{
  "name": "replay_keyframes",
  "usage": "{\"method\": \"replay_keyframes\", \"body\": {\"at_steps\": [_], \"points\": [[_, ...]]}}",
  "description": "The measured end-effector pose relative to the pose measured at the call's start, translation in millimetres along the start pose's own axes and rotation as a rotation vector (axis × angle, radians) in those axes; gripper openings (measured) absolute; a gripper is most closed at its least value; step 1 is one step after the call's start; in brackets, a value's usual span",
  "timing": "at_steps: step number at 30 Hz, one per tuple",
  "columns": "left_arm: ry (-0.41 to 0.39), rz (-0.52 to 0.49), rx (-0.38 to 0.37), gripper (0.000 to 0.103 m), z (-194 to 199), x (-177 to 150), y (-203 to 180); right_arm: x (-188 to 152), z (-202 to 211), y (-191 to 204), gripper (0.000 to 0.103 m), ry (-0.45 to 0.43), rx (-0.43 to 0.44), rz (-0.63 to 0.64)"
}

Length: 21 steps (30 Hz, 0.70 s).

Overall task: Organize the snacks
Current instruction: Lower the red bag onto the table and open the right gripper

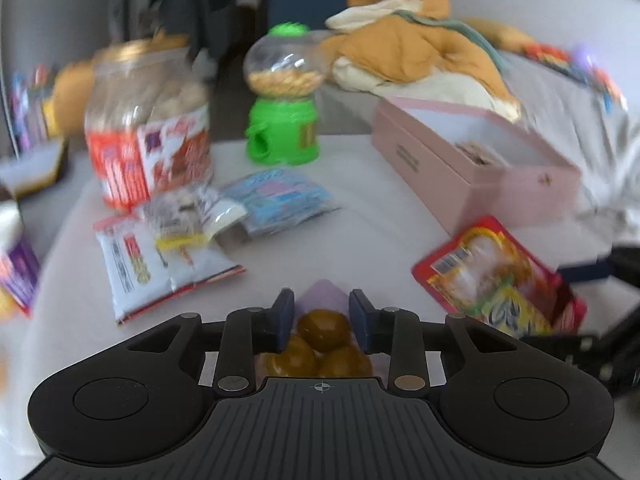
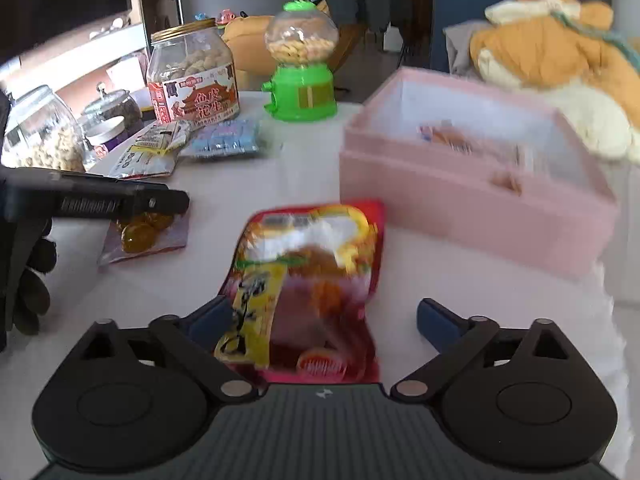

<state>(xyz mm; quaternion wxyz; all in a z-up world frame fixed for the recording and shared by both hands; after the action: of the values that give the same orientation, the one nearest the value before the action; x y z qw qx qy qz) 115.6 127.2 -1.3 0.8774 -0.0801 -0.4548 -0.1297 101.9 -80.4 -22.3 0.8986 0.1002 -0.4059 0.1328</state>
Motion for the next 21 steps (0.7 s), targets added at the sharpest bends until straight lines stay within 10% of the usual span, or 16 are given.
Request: {"method": "replay_keyframes", "body": {"at_steps": [9,21], "points": [[0.023,-0.154,0.094,0.039,19,-3,-19,-6,5,-6,0.103,-0.016,-0.010,-0.035],[0.090,-0.103,-0.002,0.057,13,-8,-15,-8,6,-5,0.103,-0.027,-0.021,-0.038]]}}
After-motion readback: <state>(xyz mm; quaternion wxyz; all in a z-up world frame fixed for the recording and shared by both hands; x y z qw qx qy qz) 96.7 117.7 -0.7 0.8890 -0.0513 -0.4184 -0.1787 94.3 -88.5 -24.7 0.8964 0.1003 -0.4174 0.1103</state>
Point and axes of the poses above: each gripper's, at about its wrist camera, not at the fingertips, and z roughly against the way its jaws point, y to its left, x to its top, the point moved 2 cm from there along -z, roughly the way its jaws point, and after that the axes turned 3 degrees about -y, right-handed, at the moved point
